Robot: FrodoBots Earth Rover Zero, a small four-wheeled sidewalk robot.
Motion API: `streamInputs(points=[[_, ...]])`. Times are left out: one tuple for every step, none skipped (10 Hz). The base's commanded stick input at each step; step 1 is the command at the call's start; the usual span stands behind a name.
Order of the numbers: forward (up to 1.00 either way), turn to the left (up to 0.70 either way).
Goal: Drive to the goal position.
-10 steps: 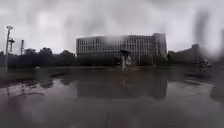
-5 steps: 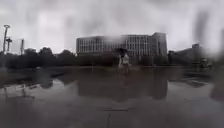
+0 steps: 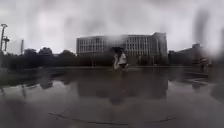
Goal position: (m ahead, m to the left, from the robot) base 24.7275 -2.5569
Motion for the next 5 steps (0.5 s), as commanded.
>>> streamInputs(points=[[0.70,0.00],[0.70,0.00],[0.39,0.00],[0.00,0.00],[0.00,0.00]])
